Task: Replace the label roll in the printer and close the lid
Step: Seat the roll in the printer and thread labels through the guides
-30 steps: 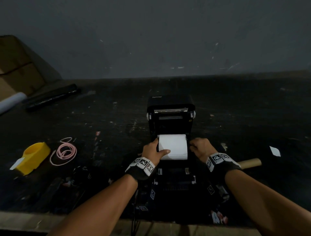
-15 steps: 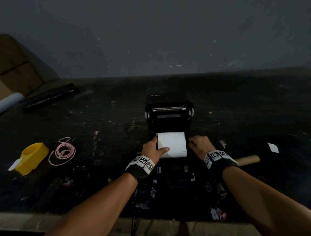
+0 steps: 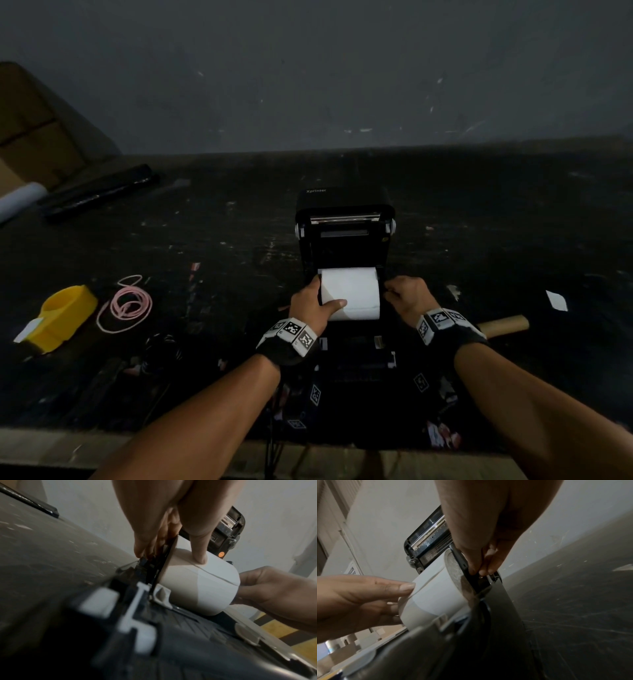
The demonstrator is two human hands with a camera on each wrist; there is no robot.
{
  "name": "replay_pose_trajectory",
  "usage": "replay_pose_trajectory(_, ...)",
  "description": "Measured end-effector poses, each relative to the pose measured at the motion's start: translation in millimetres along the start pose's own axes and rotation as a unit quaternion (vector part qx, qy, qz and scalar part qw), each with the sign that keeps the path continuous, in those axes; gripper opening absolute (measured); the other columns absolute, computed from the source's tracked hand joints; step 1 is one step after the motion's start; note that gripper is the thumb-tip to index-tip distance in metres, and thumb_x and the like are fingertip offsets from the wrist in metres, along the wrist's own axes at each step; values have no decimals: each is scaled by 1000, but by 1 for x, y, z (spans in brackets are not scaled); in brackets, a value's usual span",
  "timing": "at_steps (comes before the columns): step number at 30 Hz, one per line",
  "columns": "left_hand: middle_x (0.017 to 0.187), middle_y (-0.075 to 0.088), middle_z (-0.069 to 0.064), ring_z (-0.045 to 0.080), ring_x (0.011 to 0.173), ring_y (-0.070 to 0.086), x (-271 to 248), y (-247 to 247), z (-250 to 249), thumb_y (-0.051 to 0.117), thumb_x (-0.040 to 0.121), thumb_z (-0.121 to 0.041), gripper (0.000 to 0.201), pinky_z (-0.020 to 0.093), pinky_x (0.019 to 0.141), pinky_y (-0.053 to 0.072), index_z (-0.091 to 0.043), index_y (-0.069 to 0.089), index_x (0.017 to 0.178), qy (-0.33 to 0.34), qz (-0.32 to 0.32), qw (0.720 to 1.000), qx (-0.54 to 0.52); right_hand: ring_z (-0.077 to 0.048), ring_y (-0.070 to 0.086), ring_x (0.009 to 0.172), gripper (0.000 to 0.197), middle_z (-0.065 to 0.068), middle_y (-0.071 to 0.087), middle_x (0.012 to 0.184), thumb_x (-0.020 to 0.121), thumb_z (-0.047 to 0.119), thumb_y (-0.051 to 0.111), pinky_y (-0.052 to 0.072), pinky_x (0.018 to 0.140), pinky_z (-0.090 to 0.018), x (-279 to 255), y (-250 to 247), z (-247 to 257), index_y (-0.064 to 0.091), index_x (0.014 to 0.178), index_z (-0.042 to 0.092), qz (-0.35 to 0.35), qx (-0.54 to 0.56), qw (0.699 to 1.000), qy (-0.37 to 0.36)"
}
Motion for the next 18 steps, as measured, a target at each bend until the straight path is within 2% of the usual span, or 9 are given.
replay_pose_trajectory(5, 131, 58, 10, 26, 121, 54, 0, -6, 1, 69, 81, -31, 67, 23, 97, 38, -12, 41, 138, 2, -5, 1000, -2, -33, 61, 93, 16, -21, 65, 99, 85, 8, 53, 42, 82, -31, 1, 5, 6, 65, 89, -2, 14, -5, 1000, -9)
replay_pose_trajectory(12, 130, 60, 11, 26, 119, 55, -4, -3, 4, 70, 79, -33, 67, 24, 97, 39, -13, 42, 138, -3, -2, 1000, 9, -33, 59, 100, 21, -21, 62, 105, 86, 9, 51, 42, 90, -33, 2, 9, 2, 64, 99, -2, 43, -25, 999, -17)
replay_pose_trajectory(18, 130, 59, 11, 27, 118, 56, -6, 2, 13, 70, 79, -35, 70, 28, 100, 43, -14, 41, 139, -13, 6, 1000, 11, -31, 59, 98, 20, -18, 62, 106, 86, 11, 53, 44, 88, -32, 1, 5, 6, 66, 98, 1, 47, -38, 998, -19)
Point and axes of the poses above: each hand's wrist, its own x-axis towards the middle knuckle, its own y-axis out of the palm, z = x × y, the point moved 10 cm from there along x, towards the middle knuckle
